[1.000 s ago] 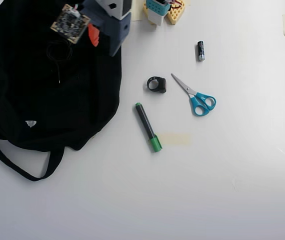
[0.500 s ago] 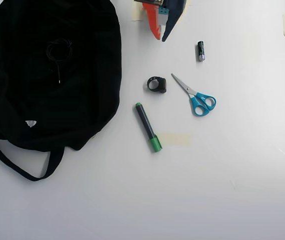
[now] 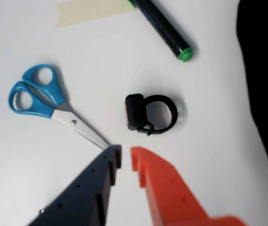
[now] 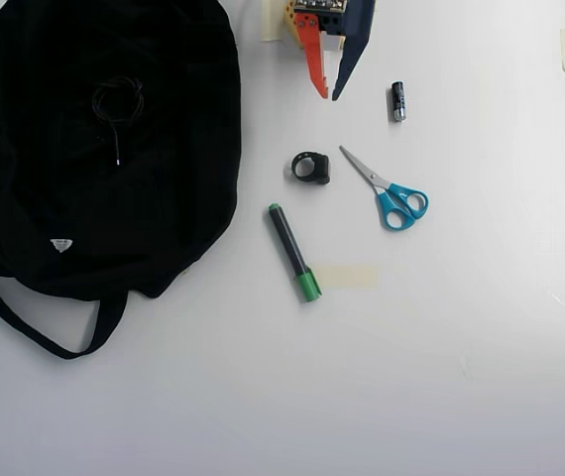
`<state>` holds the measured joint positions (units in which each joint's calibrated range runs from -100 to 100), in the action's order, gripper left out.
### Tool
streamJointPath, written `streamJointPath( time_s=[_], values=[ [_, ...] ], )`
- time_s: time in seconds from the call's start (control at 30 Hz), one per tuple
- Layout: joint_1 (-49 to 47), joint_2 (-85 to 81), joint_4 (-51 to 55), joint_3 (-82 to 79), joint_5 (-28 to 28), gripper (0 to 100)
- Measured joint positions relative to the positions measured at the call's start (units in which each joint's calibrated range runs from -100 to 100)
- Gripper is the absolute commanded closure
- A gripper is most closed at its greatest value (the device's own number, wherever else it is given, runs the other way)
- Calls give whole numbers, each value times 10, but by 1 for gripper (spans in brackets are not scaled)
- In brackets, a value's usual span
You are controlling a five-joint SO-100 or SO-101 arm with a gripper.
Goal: Put the cable into the black bag
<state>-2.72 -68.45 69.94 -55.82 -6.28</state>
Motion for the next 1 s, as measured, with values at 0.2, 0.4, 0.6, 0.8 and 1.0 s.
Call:
streamJointPath(
  time_s=[0.2, 0.4, 0.6, 0.8, 1.0],
  values=[
    [-36, -47, -29, -114, 0, 98],
    [-52, -66, -32, -189, 1, 98],
    [-65, -116, -32, -267, 1, 98],
    [-64, -211, -38, -350, 2, 98],
    [-62, -244, -40, -384, 2, 98]
  ],
)
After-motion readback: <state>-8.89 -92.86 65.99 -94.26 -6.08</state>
